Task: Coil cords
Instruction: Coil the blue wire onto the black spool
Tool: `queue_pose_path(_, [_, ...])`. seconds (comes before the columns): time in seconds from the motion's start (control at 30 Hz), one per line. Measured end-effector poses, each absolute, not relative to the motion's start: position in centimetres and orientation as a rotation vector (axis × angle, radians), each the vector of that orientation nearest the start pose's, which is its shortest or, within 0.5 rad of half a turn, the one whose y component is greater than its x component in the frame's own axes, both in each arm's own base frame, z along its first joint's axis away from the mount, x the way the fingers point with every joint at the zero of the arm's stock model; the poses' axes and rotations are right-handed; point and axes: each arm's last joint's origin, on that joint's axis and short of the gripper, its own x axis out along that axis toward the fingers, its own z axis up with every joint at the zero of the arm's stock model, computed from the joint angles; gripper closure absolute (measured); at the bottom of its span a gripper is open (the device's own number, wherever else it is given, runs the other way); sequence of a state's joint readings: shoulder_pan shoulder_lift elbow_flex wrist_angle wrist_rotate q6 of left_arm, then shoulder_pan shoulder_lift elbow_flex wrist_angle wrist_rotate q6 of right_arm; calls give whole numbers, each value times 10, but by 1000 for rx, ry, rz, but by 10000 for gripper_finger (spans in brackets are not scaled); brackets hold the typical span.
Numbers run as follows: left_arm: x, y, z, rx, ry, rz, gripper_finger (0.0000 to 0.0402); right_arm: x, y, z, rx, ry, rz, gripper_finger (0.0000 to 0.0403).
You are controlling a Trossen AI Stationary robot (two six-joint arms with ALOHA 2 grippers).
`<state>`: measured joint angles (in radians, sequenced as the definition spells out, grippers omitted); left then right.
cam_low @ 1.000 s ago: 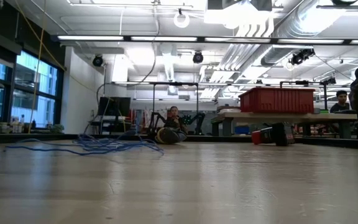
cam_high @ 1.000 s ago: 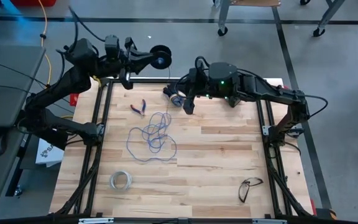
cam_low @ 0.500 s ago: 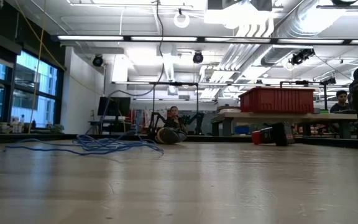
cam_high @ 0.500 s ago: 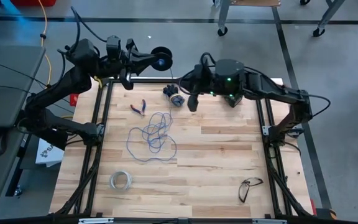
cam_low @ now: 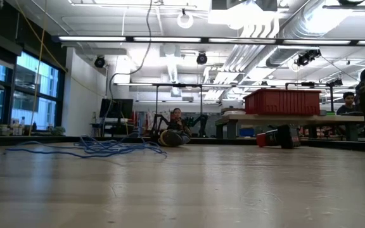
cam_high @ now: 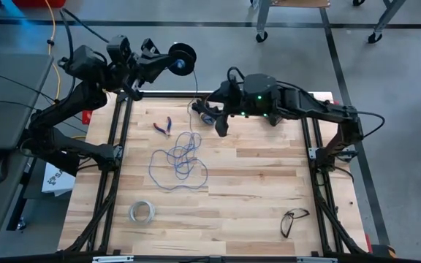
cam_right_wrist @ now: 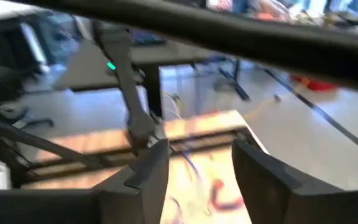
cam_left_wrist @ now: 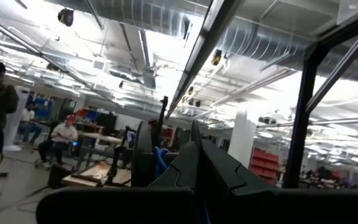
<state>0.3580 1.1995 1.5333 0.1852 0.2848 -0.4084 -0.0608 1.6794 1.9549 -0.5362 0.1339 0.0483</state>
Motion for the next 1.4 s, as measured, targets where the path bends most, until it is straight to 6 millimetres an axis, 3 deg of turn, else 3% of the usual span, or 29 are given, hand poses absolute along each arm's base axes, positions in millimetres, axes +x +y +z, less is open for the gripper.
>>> queue_pose_path(0.4, [208,69,534,-245,-497,-33,401,379,-33,465,44,145,-164,236])
queue_pose_path(0.67, [208,69,534,-246,-500,-26,401,383,-32,461,45,156,-158,263])
queue_pose_path(0.83, [208,69,535,-243,-508,-27,401,395,-33,448,41,197,-158,269])
queue_pose_path(1.17, [207,69,535,-237,-520,-27,401,395,-33,448,21,185,-158,271])
queue_pose_path(1.3, [207,69,536,-237,-521,-23,401,395,-34,448,17,190,-162,304])
queue_pose_path(1.4, [207,69,536,-239,-523,-21,401,395,-33,448,-6,191,-160,368])
